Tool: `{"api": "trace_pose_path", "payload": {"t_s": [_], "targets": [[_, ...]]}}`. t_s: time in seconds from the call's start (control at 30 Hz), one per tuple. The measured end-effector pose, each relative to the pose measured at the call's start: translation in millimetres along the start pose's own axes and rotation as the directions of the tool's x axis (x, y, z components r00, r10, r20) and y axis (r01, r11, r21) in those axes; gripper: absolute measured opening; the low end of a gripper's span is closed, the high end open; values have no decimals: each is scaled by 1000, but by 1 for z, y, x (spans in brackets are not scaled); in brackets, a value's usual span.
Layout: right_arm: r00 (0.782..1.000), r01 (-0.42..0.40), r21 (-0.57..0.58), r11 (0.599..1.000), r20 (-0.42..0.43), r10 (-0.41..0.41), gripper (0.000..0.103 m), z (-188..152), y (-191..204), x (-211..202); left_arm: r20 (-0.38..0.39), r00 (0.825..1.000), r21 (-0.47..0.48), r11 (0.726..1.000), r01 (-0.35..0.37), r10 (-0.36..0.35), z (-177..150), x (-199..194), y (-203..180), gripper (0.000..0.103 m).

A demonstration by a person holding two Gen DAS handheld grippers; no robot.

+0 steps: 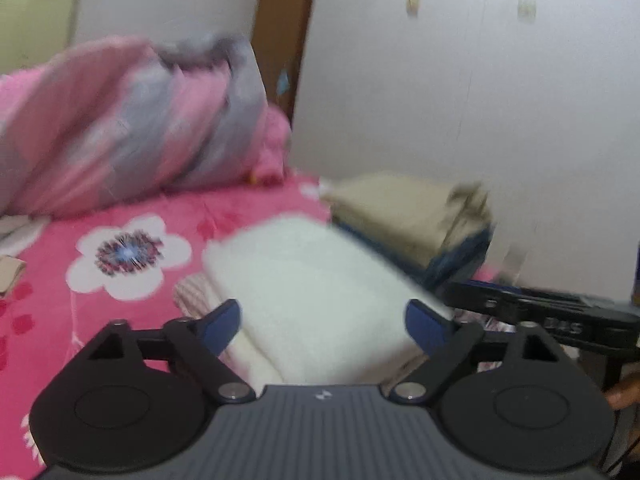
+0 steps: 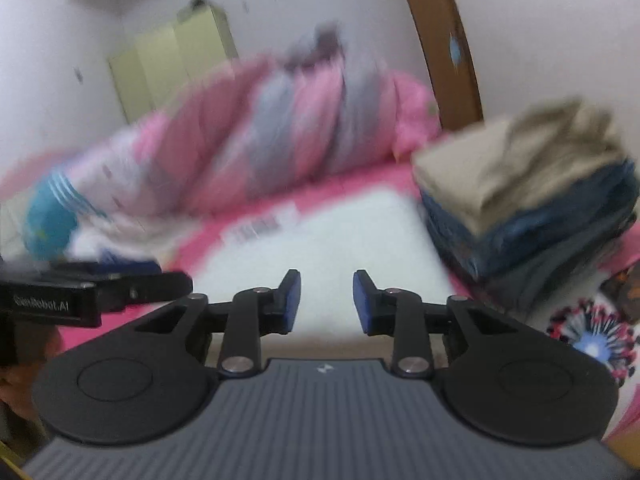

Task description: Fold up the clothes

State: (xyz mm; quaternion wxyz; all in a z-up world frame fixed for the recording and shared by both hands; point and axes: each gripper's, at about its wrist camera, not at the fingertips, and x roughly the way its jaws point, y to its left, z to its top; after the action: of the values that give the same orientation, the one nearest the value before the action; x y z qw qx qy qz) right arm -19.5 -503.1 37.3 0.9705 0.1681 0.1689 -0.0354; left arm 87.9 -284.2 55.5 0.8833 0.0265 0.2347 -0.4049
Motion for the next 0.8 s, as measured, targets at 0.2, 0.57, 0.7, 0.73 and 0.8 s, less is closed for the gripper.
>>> {"api": "trace_pose_path", "payload": {"t_s": [0.2,0.57,0.7,0.73,0.8], "targets": [[972,-47,-82,995,226,65,75,21,53,-123,201,977,8,997,-72,69,7,-122,-8,103],[984,-16,-75,997,178,29,102,-58,95,-191,15,995,-110,990,-92,95,-71,-203,-15,103],[989,87,-20,996,124,-84,102,-89,98,-170,-84,984,-147,974,-171,160,-102,-197,-14,103],[986,113,-18,993,123,-110,102,-94,99,-166,-109,978,-144,971,-191,176,-106,-194,-14,103],[983,158,-17,987,93,-156,102,-100,105,-156,-124,972,-120,969,-214,199,-115,-193,-15,103]]}}
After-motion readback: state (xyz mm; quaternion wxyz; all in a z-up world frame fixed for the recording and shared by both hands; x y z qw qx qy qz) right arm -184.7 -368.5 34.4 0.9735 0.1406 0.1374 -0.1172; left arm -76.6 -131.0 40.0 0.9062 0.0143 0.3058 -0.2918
